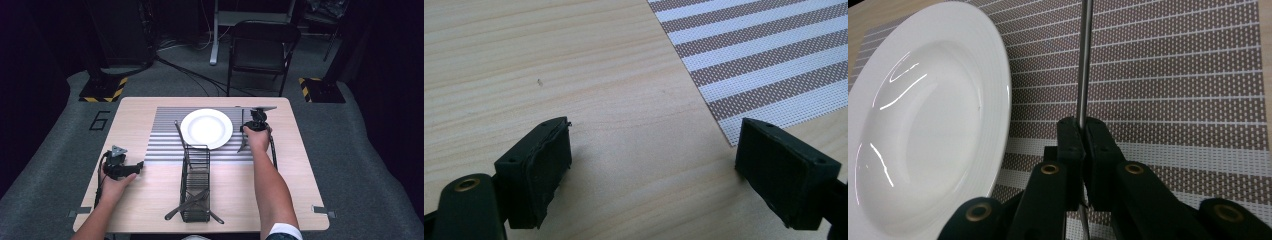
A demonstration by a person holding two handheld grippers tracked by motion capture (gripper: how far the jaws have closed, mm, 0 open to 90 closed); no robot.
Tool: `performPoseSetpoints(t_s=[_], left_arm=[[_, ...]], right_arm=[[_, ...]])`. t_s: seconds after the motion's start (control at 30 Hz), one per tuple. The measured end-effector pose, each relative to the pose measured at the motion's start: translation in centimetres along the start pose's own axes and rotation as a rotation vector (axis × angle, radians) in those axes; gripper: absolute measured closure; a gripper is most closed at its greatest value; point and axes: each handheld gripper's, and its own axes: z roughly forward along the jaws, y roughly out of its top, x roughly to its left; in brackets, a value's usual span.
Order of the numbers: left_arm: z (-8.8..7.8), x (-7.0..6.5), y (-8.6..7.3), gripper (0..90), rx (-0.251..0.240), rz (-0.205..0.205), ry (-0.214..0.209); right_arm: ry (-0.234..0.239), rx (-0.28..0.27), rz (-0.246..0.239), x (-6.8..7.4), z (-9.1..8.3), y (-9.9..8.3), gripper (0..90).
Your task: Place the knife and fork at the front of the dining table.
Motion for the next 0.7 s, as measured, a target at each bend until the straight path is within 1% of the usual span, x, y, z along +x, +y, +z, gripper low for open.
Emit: performPoseSetpoints(t_s=[0.03, 0.07, 0.13, 0.2, 0.23, 0.3, 0.33, 0.37, 0.4, 0.57, 0.63, 0.7], left_arm=[[0.0, 0.0, 0.0, 14.5, -0.002, -0.001, 0.000], [0.0, 0.0, 0.0, 14.5, -0.002, -0.001, 0.000], [0.0, 0.0, 0.0, 14.5, -0.003, -0.001, -0.001], [0.0, 0.0, 0.0, 14.5, 0.000, 0.000, 0.000], [0.0, 0.0, 0.0, 14.5, 0.001, 0.001, 0.000], [0.0, 0.0, 0.0, 14.5, 0.000, 0.000, 0.000], [0.0, 0.0, 0.0, 14.5, 0.000, 0.000, 0.000], [0.0, 0.0, 0.0, 14.5, -0.004, -0.001, -0.001], [0.0, 0.0, 0.0, 14.5, -0.003, -0.001, -0.001], [0.0, 0.0, 0.0, 14.5, -0.003, 0.001, -0.002], [0.0, 0.0, 0.0, 14.5, -0.002, 0.002, -0.002], [0.0, 0.0, 0.0, 14.5, -0.004, 0.001, -0.002]], right_arm=[[0.001, -0.001, 0.001, -0.1, 0.1, 0.0, 87.2], [0.000, -0.001, 0.020, -0.1, 0.2, 0.0, 87.2], [0.002, -0.004, 0.033, -0.2, 0.4, 0.0, 87.2], [-0.005, 0.001, 0.036, -0.2, 0.6, -0.1, 87.2], [-0.008, -0.002, 0.050, -0.2, 0.7, -0.2, 87.1], [-0.014, 0.001, 0.057, -0.2, 0.8, -0.3, 86.9], [-0.015, 0.001, 0.073, -0.2, 0.9, -0.4, 86.9], [-0.021, 0.002, 0.062, -0.3, 1.0, -0.5, 86.9], [-0.023, 0.009, 0.079, -0.2, 1.1, -0.5, 86.9], [-0.034, 0.001, 0.076, -0.3, 1.4, -0.8, 86.9], [-0.038, -0.004, 0.102, -0.1, 1.4, -0.8, 86.8], [-0.039, -0.006, 0.112, -0.1, 1.4, -0.8, 86.8]])
